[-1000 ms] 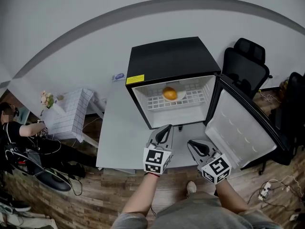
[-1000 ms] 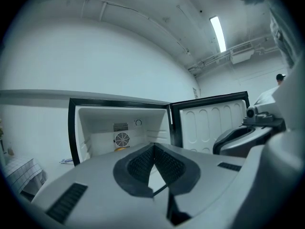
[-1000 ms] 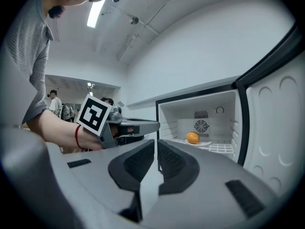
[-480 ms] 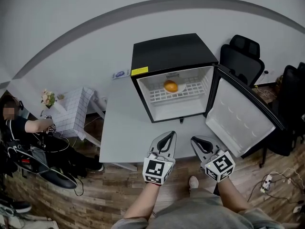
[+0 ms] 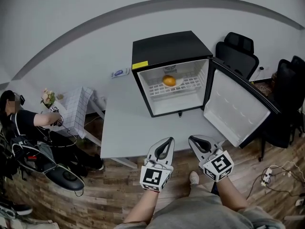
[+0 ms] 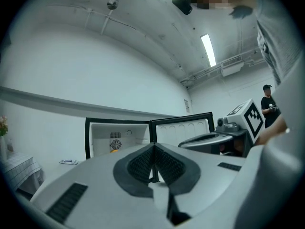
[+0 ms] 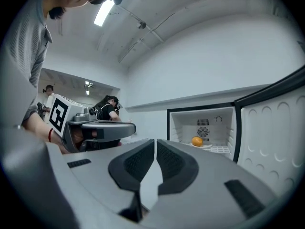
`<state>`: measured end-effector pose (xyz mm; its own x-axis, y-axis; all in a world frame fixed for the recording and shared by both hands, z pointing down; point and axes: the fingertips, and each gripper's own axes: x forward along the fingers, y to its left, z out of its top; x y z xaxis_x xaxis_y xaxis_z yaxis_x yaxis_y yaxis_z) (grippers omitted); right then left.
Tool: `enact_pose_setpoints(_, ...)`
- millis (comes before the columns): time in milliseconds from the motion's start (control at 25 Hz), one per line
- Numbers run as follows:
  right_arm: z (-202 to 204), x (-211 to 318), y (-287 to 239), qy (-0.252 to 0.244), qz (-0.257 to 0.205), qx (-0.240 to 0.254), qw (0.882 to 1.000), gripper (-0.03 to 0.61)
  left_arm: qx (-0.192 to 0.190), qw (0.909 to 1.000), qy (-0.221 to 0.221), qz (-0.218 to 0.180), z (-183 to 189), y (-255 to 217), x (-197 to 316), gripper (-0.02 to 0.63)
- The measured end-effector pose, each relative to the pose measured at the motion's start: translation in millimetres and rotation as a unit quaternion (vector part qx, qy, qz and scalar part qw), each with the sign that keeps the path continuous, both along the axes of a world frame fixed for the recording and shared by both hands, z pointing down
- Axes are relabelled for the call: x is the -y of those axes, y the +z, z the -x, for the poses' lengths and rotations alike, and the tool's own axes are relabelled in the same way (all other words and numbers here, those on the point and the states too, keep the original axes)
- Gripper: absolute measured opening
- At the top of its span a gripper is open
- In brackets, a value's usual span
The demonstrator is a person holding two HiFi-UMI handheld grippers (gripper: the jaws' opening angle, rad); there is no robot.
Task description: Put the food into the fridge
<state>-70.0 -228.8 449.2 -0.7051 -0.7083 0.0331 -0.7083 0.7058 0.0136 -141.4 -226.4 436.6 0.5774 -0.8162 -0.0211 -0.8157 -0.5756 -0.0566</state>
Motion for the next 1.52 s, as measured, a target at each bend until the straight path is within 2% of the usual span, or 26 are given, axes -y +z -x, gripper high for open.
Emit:
enact_pose_setpoints(440,21.7,-58.5,-21.7,-0.014,-0.025,-0.001,1.0,0.014,-0.014,0.9983,-0.012,-0.056,20.4,-26.5,-72.7,0.01)
enact_pose_setpoints(840,38.0,-98.3,-21.6,-0.028,-0.019,-0.007,0.999,0.014,-0.012,0.9991,-0.027,-0.029,36.4,-14.0,-111.2,0.009)
enact_pose_setpoints(1520,38.8,-113.4,-33.8,-0.03,-0.036,-0.009,0.999,0.012,-0.017,0.9984,-0.032,-0.043,43.1,-20.7,-123.2,0.01)
